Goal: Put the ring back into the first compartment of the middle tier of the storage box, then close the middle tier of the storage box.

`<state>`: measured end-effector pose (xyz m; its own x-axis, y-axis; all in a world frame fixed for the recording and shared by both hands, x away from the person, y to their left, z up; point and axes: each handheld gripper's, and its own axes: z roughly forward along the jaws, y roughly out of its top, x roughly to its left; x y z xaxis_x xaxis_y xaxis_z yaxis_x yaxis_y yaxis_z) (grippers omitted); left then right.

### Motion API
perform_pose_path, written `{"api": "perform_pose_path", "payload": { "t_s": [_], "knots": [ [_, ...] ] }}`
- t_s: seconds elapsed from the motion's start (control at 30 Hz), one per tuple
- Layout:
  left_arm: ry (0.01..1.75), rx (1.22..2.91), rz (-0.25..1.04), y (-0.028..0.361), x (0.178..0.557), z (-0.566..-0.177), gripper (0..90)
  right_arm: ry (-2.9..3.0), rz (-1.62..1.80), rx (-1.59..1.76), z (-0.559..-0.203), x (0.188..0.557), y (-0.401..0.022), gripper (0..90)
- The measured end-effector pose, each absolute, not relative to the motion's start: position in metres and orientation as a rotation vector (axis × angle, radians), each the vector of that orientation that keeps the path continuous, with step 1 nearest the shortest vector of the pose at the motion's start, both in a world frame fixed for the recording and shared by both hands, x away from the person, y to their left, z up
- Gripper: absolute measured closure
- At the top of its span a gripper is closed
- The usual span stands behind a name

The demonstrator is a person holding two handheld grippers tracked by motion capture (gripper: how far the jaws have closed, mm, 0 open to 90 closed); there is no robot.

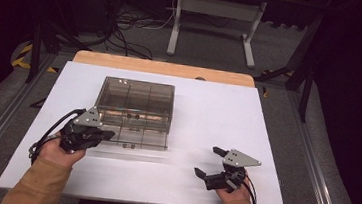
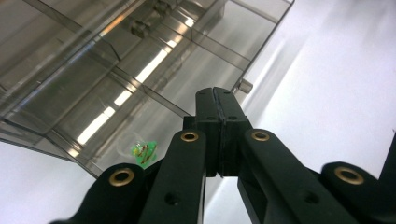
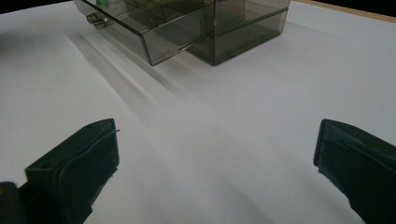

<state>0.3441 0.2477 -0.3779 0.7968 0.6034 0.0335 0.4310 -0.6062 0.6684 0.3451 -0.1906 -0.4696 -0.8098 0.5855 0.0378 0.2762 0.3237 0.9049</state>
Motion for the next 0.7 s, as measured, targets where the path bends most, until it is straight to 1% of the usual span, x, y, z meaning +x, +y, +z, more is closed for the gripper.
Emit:
{"api": "perform_pose_path", "payload": {
  "t_s": [0.33,0.5,0.7],
  "knots": [
    [0.715,2.397,0.256,0.241,0.347,-0.387,89.9,2.299,1.484,0.777,-0.469,0.345,-0.19,0.3],
    [0.722,2.431,0.202,0.238,0.35,-0.394,89.9,2.301,1.481,0.773,-0.469,0.345,-0.19,0.2],
    [0.713,2.482,0.172,0.232,0.352,-0.4,89.9,2.301,1.487,0.776,-0.469,0.345,-0.19,0.3]
  ]
}}
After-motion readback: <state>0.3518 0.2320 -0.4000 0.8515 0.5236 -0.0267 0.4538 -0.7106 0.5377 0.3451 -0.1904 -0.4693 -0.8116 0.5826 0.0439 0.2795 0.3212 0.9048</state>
